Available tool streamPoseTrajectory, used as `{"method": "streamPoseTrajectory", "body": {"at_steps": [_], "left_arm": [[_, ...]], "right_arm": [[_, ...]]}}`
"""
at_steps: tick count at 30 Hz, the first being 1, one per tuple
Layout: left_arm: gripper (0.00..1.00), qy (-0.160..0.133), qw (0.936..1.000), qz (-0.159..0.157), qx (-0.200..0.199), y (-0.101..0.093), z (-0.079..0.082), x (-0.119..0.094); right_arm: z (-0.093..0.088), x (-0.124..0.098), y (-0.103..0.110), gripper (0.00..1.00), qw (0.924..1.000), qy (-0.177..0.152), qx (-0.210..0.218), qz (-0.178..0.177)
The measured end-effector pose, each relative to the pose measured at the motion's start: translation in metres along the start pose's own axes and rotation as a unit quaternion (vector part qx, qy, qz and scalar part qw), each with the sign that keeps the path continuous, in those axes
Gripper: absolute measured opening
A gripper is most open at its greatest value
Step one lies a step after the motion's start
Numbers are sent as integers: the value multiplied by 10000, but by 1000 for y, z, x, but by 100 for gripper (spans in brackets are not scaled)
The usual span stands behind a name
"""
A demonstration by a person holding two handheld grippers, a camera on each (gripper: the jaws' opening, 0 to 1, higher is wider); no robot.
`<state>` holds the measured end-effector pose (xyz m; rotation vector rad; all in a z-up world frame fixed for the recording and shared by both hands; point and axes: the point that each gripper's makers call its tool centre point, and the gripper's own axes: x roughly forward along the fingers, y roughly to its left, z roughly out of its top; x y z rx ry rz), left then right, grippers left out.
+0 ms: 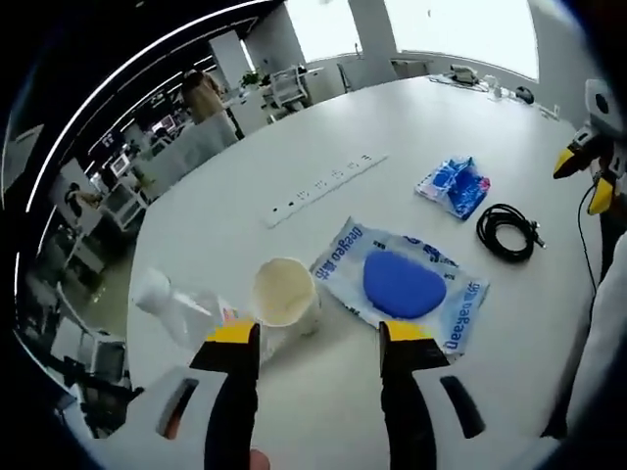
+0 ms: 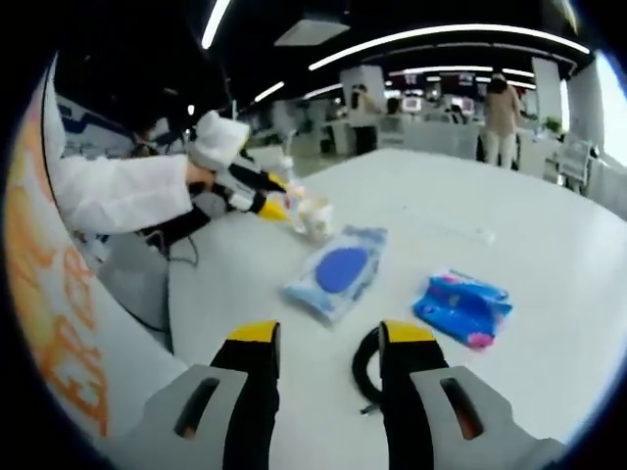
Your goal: Arrange the tabletop items into an orderly group along one side of the table until the central work area is clear of visible clutter.
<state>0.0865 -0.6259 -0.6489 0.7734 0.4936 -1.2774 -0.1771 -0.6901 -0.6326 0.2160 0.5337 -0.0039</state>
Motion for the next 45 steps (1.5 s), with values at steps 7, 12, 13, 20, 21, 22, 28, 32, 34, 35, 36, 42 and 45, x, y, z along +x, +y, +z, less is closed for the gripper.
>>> {"method": "streamPoseTrajectory", "body": {"at_steps": [7, 12, 13, 20, 21, 22, 28, 32, 34, 35, 36, 42, 45], "left_arm": [[64, 70, 9989, 162, -440, -7, -15, -19], [71, -168, 9959, 409, -792, -6, -15, -35], [75, -193, 9948, 435, -897, -6, -15, -38], [91, -302, 9877, 600, -1413, -6, -25, -50], [91, -313, 9869, 568, -1476, -8, -27, -51], [90, -342, 9867, 546, -1495, -10, -27, -52], [92, -705, 9754, 622, -1992, -13, -24, -59], [84, -767, 9713, 643, -2159, -13, -27, -62], [87, -786, 9702, 682, -2189, -12, -27, -62], [87, -782, 9699, 683, -2203, -12, -27, -62], [87, -781, 9695, 675, -2221, -12, -27, -62], [83, -818, 9677, 647, -2295, -16, -26, -62], [82, -917, 9585, 560, -2640, -24, -24, -61]], "right_arm": [[-3, -11, 2, 43, 9996, -104, 244, -69], [-7, -19, 2, 44, 9986, -168, 484, -104], [-8, -21, 1, 44, 9984, -177, 520, -121], [-13, -31, -4, 45, 9968, -231, 721, -241], [-14, -32, -4, 45, 9967, -228, 742, -255], [-15, -33, -5, 45, 9963, -219, 782, -271], [-16, -37, -7, 45, 9949, -248, 926, -309], [-17, -37, -7, 45, 9947, -232, 950, -308], [-18, -37, -6, 45, 9948, -210, 948, -303], [-18, -36, -6, 45, 9949, -204, 947, -296], [-18, -36, -5, 45, 9949, -203, 947, -292], [-18, -36, -5, 45, 9951, -180, 934, -276], [-17, -36, -7, 45, 9949, -197, 946, -295]]}}
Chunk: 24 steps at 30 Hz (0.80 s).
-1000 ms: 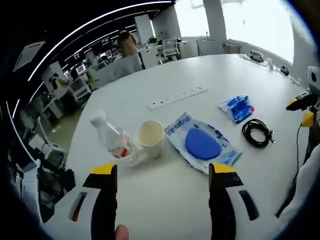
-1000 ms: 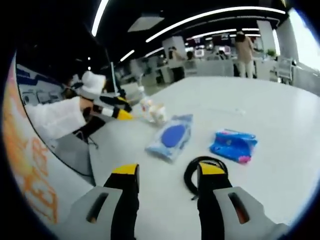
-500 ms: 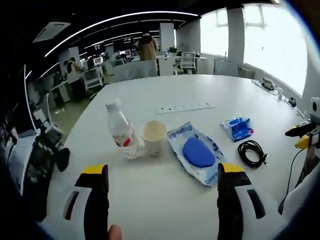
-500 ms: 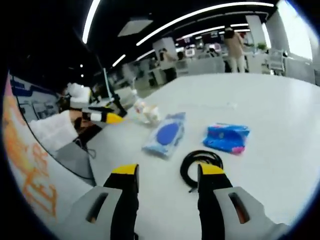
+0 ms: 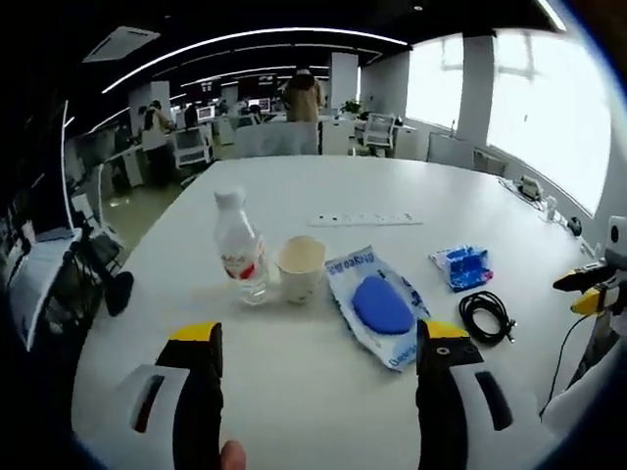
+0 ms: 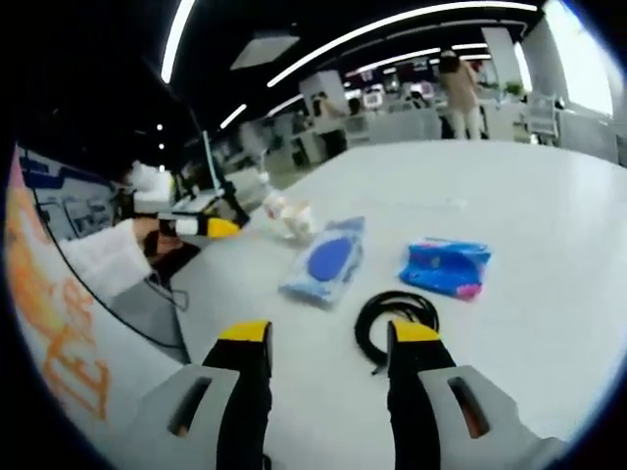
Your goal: Arrange the tabletop items into an orderly group along one side of the table until the central work area is clear of visible clutter.
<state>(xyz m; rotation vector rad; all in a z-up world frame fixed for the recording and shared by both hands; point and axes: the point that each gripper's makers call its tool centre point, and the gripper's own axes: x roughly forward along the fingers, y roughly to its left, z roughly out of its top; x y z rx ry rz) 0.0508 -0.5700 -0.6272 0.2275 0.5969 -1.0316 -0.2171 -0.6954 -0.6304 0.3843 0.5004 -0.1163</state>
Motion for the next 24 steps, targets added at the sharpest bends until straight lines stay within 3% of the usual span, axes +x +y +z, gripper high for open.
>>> {"method": "streamPoseTrajectory", "body": {"at_steps": [9, 18, 24], "left_arm": [[86, -45, 9955, -254, -909, -32, -23, 2], [83, 118, 9930, -368, -1115, -57, -48, 0], [79, 181, 9861, -529, -1566, -71, -61, -3]], "right_arm": [[12, 2, -10, 46, 9998, 4, -176, 50], [44, 3, -26, 48, 9967, 146, -774, 178], [58, 8, -29, 48, 9881, 440, -1423, 394]]}}
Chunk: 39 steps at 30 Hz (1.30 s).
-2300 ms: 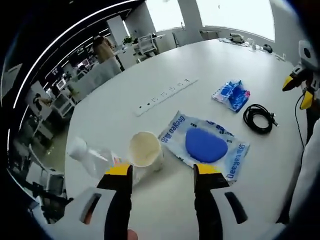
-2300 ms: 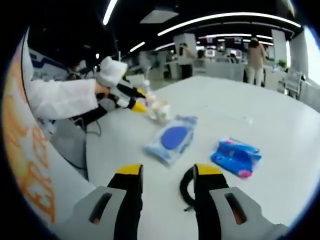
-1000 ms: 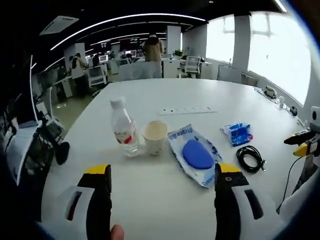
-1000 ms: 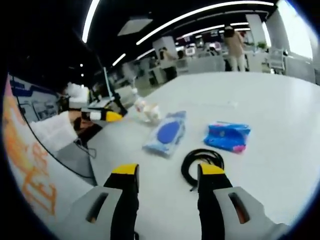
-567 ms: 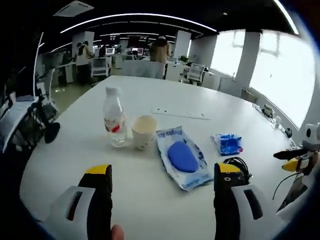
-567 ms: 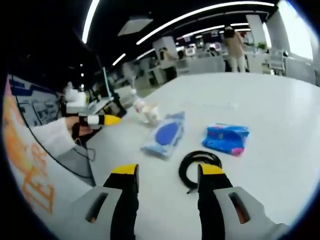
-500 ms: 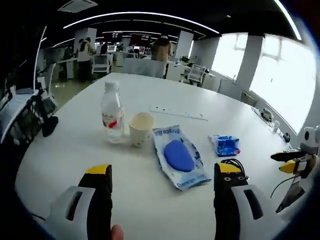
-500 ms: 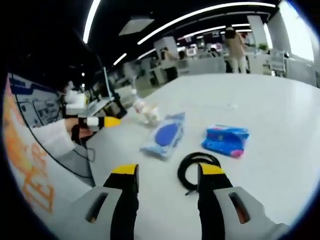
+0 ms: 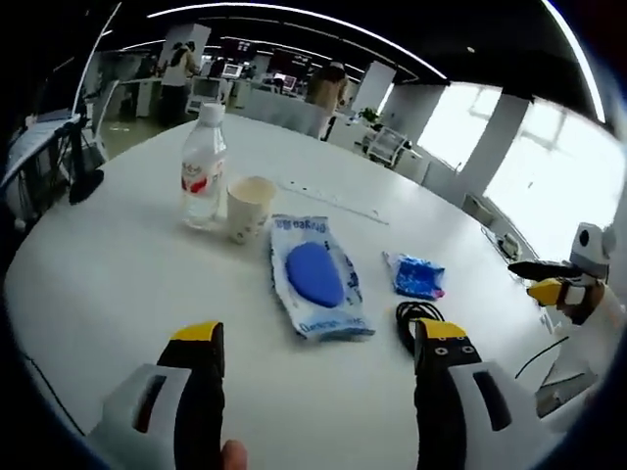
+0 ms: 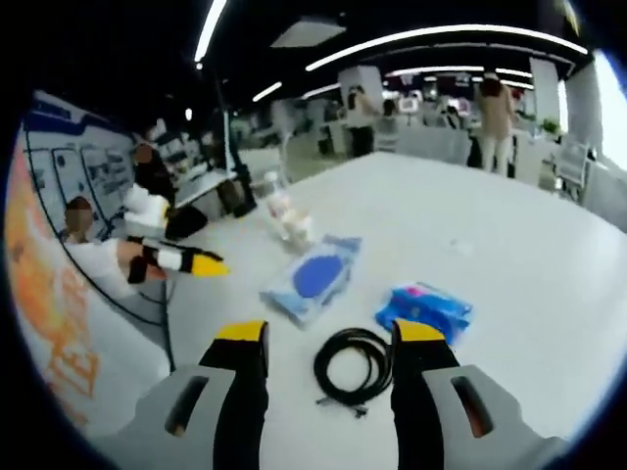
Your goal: Arrange the tabletop items into an orderly group along one side of the table until the central work area is clear of visible clutter.
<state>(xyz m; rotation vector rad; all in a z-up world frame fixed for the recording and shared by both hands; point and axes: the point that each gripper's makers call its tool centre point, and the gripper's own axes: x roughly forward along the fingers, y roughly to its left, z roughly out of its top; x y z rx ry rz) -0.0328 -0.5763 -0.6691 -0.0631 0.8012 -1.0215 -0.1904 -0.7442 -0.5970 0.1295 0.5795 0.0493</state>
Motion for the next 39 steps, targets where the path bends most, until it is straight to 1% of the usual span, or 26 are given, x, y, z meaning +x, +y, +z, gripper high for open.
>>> {"method": "streamPoseTrajectory", "body": {"at_steps": [2, 4, 5, 7, 8, 9, 12, 15, 19, 23, 25, 26, 27, 28, 29, 30, 32, 35, 38, 39], "left_arm": [[78, 18, 10000, -17, -49, 1, -3, 1], [76, 27, 9998, -39, -195, 1, -6, 1], [75, 40, 9996, -58, -275, 1, -8, 2], [74, 109, 9994, -86, -325, 0, -13, 4], [74, 139, 9993, -88, -326, 0, -14, 5], [74, 164, 9993, -94, -325, -1, -15, 6], [73, 223, 9991, -177, -303, -6, -17, 8], [72, 260, 9989, -250, -309, -12, -19, 10], [70, 410, 9968, -390, -563, -18, -29, 16], [68, 517, 9960, -412, -601, -19, -34, 22], [66, 581, 9940, -392, -844, -19, -37, 24], [66, 556, 9894, -412, -1280, -20, -36, 27], [65, 550, 9851, -437, -1567, -20, -35, 29], [66, 554, 9821, -443, -1743, -20, -35, 31], [66, 528, 9823, -412, -1748, -18, -34, 35], [65, 553, 9829, -363, -1718, -17, -35, 38], [64, 546, 9818, -302, -1796, -16, -33, 42], [62, 562, 9764, -283, -2068, -16, -33, 52], [60, 678, 9739, -252, -2152, -17, -37, 61], [60, 734, 9735, -249, -2150, -17, -38, 65]], "right_arm": [[7, 1, -2, 48, 9995, 114, -298, 88], [14, 3, -5, 48, 9979, 239, -570, 181], [18, 6, -5, 47, 9963, 309, -753, 282], [23, 10, -4, 46, 9936, 467, -900, 498], [26, 13, -5, 46, 9929, 532, -936, 511], [31, 16, -7, 46, 9909, 579, -1094, 532], [44, 25, -10, 46, 9860, 578, -1442, 610], [54, 33, -17, 46, 9857, 589, -1449, 625], [64, 46, -22, 46, 9876, 591, -1193, 837], [75, 60, -24, 44, 9895, 539, -930, 963], [80, 70, -25, 43, 9903, 506, -772, 1041], [81, 74, -25, 43, 9906, 500, -677, 1080], [83, 80, -25, 43, 9908, 513, -583, 1105], [85, 85, -27, 43, 9908, 513, -576, 1110], [86, 89, -28, 43, 9908, 511, -562, 1119], [88, 97, -30, 43, 9907, 522, -550, 1128], [89, 108, -34, 43, 9908, 541, -483, 1147], [90, 136, -40, 42, 9916, 534, 168, 1168], [81, 168, -52, 40, 9908, 569, 186, 1216], [75, 176, -53, 39, 9900, 674, 308, 1198]]}}
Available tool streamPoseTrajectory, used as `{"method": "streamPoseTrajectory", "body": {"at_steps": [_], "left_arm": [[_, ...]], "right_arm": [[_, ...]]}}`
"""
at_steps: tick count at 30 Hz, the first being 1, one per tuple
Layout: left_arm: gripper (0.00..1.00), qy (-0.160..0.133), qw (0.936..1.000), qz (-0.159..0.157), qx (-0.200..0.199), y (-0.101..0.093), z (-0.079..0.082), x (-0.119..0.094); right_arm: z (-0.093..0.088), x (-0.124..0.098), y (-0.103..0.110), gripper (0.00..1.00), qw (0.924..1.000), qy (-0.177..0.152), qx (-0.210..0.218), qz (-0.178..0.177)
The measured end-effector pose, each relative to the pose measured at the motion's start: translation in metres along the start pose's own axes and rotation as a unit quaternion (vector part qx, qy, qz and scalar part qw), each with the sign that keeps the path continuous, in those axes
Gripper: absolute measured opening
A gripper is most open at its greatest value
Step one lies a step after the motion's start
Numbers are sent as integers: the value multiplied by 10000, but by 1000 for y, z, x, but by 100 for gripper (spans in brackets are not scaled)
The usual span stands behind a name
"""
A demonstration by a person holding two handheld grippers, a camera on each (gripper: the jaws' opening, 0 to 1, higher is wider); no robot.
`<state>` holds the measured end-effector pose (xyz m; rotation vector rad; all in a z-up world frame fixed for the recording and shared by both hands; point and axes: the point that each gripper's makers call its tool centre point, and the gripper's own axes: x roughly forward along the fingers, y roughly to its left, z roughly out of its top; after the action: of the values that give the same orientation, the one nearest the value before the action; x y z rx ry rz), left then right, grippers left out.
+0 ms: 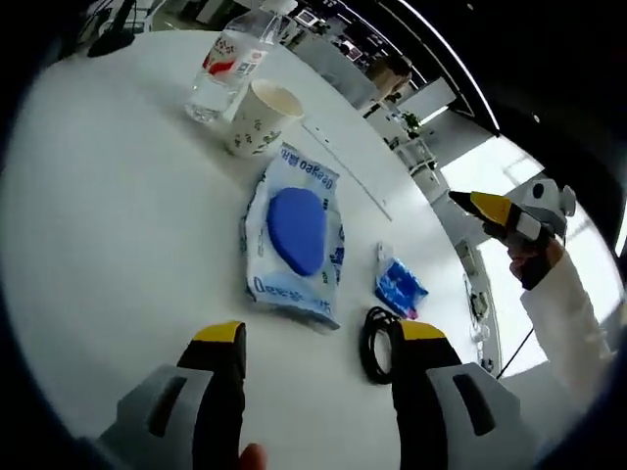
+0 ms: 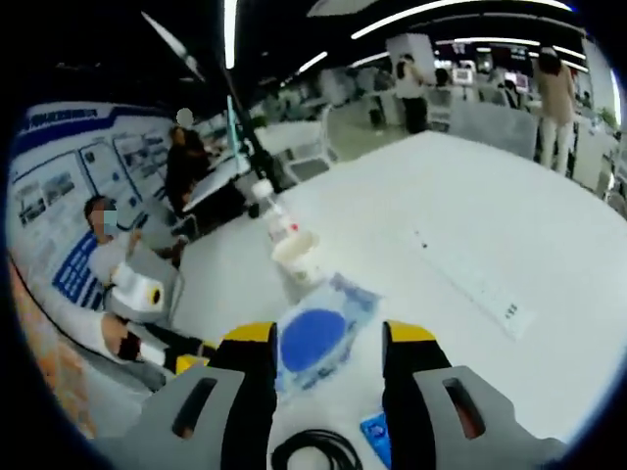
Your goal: Arrange the tabletop items into an orderly group along one side of the table until the central work area is clear of visible clutter.
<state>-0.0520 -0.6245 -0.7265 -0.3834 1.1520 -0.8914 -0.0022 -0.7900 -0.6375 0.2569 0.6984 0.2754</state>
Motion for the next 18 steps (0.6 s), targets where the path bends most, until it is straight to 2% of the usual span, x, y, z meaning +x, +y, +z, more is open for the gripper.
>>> {"method": "streamPoseTrajectory", "body": {"at_steps": [1, 5, 7, 14, 18], "left_arm": [[59, -3, 10000, 30, -25, 1, 0, 2], [55, 39, 9998, 60, -195, 3, -1, 10], [52, 171, 9993, 79, -336, 4, -7, 16], [38, 159, 9969, 227, -735, 6, -12, 33], [30, 219, 9958, 241, -853, 9, -16, 38]], "right_arm": [[-5, 10, -5, 39, 9997, 106, 198, -24], [-5, 43, -21, 38, 9982, 70, 590, 44], [-3, 58, -31, 36, 9977, 113, 663, 12], [0, 104, -48, 33, 9982, 167, 570, 36], [2, 126, -49, 33, 9958, -3, 902, 139]]}}
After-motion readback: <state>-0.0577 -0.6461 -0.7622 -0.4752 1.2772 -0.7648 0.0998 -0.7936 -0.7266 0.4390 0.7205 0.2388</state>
